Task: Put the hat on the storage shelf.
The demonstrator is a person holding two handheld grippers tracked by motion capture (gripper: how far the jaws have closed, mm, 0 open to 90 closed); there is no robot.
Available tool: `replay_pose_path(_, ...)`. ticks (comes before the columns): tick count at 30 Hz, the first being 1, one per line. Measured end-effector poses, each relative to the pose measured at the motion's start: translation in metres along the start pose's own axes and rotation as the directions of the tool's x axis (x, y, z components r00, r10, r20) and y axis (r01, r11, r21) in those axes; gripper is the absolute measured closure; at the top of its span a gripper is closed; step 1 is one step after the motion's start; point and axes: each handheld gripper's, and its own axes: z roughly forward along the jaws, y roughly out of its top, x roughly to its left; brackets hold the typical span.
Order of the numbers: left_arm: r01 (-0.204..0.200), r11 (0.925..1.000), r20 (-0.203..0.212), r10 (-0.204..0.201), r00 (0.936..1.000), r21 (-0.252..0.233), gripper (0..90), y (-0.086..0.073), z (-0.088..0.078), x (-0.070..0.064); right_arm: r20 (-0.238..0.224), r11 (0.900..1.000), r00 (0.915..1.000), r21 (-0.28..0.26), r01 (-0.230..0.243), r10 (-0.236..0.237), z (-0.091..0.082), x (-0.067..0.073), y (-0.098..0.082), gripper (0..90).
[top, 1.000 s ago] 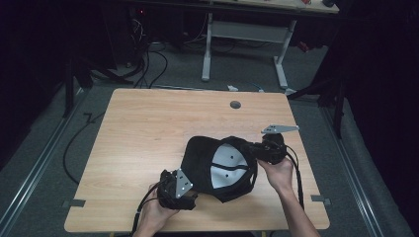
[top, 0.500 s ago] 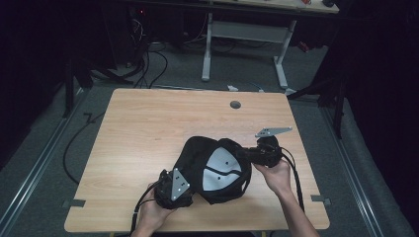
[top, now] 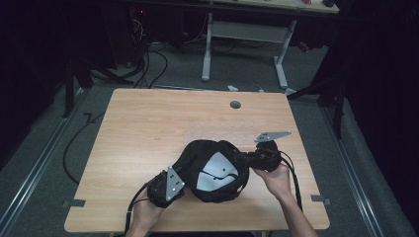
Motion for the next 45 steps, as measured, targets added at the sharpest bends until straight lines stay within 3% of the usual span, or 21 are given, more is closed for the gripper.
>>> replay_pose_path(10,-0.014,0.9985,0.062,0.011,0.998,0.053,71.0,0.009,-0.005,-0.001,-0.038,0.999,0.9986,-0.034,-0.038,0.036,0.003,-0.009,-0.008,79.2)
replay_pose_path(13,-0.008,0.998,0.086,0.002,0.9963,0.063,73.6,0.011,-0.006,-0.003,-0.038,0.998,0.9983,-0.047,-0.046,0.045,0.003,-0.011,-0.008,76.6)
replay_pose_path(20,-0.041,0.9929,0.141,0.025,0.9896,0.111,78.8,0.019,-0.007,-0.006,-0.039,0.994,0.9966,-0.082,-0.076,0.073,0.005,-0.018,-0.007,70.8)
replay_pose_path(26,-0.063,0.9874,0.203,0.032,0.9787,0.146,83.7,0.018,-0.011,-0.012,-0.021,0.988,0.9937,-0.11,-0.112,0.11,0.005,-0.026,-0.006,59.9)
replay_pose_path(28,-0.049,0.9874,0.225,0.014,0.9744,0.151,84.9,0.02,-0.013,-0.015,-0.012,0.984,0.9918,-0.125,-0.128,0.127,0.004,-0.029,-0.006,53.3)
replay_pose_path(33,-0.047,0.9832,0.269,-0.002,0.9632,0.176,86.5,0.022,-0.015,-0.021,0.014,0.969,0.9849,-0.184,-0.167,0.173,-0.003,-0.037,-0.006,44.8)
replay_pose_path(36,-0.039,0.9824,0.274,-0.013,0.9616,0.183,86.5,0.023,-0.016,-0.02,0.033,0.965,0.9821,-0.196,-0.176,0.185,-0.005,-0.04,-0.006,41.5)
replay_pose_path(40,-0.029,0.9814,0.287,-0.027,0.9577,0.19,86.5,0.023,-0.017,-0.02,0.087,0.963,0.9817,-0.226,-0.146,0.169,-0.007,-0.037,-0.006,41.1)
replay_pose_path(45,-0.031,0.9797,0.298,-0.03,0.954,0.198,86.5,0.024,-0.018,-0.021,0.104,0.957,0.9754,-0.237,-0.165,0.194,-0.004,-0.04,-0.006,35.5)
